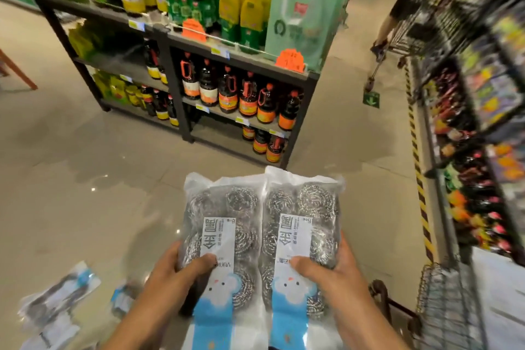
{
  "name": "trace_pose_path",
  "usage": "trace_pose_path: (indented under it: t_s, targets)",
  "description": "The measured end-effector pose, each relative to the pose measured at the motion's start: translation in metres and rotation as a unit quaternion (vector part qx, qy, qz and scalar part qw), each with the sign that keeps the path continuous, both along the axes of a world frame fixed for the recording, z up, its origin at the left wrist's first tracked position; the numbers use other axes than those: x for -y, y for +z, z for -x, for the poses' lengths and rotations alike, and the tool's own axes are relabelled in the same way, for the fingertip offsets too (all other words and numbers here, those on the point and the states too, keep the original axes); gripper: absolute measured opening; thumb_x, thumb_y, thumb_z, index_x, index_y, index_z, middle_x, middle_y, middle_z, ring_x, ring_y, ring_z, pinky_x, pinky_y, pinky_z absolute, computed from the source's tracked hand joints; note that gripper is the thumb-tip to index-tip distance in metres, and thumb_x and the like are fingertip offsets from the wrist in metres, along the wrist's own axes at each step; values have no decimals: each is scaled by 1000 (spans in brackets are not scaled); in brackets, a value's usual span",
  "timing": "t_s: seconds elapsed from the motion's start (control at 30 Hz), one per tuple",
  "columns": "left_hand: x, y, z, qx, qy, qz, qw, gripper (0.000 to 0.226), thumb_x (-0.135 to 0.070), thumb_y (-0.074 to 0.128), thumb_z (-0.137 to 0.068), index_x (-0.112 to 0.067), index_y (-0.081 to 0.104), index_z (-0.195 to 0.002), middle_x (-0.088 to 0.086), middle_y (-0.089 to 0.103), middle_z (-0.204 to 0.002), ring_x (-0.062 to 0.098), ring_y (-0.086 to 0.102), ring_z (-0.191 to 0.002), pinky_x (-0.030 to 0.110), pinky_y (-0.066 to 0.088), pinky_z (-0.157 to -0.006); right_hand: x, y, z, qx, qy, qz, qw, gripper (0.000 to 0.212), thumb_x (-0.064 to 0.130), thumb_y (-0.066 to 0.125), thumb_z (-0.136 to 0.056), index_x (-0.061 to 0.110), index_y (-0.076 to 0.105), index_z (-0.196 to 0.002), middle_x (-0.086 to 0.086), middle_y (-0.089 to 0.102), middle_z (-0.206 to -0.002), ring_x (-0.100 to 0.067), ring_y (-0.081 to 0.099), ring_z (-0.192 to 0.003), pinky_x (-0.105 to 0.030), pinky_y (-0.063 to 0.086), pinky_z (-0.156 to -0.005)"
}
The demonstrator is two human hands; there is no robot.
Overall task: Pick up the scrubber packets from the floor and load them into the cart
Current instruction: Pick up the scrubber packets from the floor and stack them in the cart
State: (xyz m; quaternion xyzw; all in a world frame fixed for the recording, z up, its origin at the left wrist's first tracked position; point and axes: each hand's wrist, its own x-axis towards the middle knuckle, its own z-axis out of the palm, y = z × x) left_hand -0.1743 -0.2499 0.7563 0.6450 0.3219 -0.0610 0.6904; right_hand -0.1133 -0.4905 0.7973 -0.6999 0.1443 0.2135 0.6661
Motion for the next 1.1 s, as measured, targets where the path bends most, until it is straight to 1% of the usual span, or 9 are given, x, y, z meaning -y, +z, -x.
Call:
trace_pose_path:
  t_s: [0.17,0.3,0.43,0.57,0.67,0.8,0.9,1.0,1.1]
  targets:
    - [60,5,-75,8,-58,11,998,24,-6,71,-92,-12,69,-114,9,81,-96,25,77,-77,29,56,-66,66,-2,-52,-4,-58,-43,997,65,-19,73,-81,32,56,-118,12,81,-82,-5,77,-70,-15,55,-52]
    - [104,14,-133,16,-104,19,994,18,-7,72,-93,-10,67,-110,2,76,-68,13,68,-51,20,51,-46,107,-6,-87,12,-116,-51,992,60,-12,72,-85,35,58,-119,14,81,-90,-7,78,-78,-17,57,-57]
    - [134,13,-207,5,-157,2,988,38,-23,83,-83,-18,70,-118,5,82,-92,25,78,-81,39,58,-76,141,-11,-128,2,-169,-49,984,57,-6,73,-86,35,58,-123,0,81,-103,-20,79,-91,-33,62,-73]
    - [176,7,-294,-19,-232,-2,973,74,-47,86,-42,-19,73,-110,16,80,-92,34,70,-80,44,52,-80,173,-21,-170,-1,-251,-38,967,57,-2,76,-85,37,58,-122,3,81,-103,-19,79,-92,-38,63,-80]
    - [215,3,-356,-21,-291,-6,956,46,-19,89,-69,-11,73,-112,3,81,-80,27,72,-79,34,53,-70,195,-24,-197,-7,-332,-33,943,54,-2,74,-86,40,58,-117,8,81,-95,-13,78,-83,-24,60,-63]
    - [269,6,-424,-46,-382,-12,923,34,-8,83,-79,-12,72,-110,-6,78,-68,7,73,-60,18,55,-53,220,-20,-216,-14,-441,-31,897,54,-5,73,-86,36,59,-118,6,80,-97,-11,77,-84,-20,58,-64]
    - [319,10,-463,-34,-479,-22,877,77,-44,97,-44,-12,73,-110,6,82,-92,23,76,-85,38,59,-86,237,-20,-217,-14,-527,-36,849,58,-6,72,-85,34,57,-124,20,78,-86,2,74,-77,-16,56,-63]
    - [388,15,-484,-38,-544,-19,838,22,-5,83,-81,-14,65,-93,12,75,-80,21,65,-72,26,52,-62,259,-18,-213,-16,-596,-43,802,66,-8,74,-83,45,56,-119,23,78,-86,3,74,-78,-21,55,-69]
    - [455,13,-486,-38,-638,-22,769,36,1,87,-72,-12,65,-97,2,75,-62,17,69,-59,27,50,-55,285,-22,-202,-29,-665,-44,745,60,-8,75,-82,41,58,-110,20,78,-81,2,73,-71,-15,52,-59]
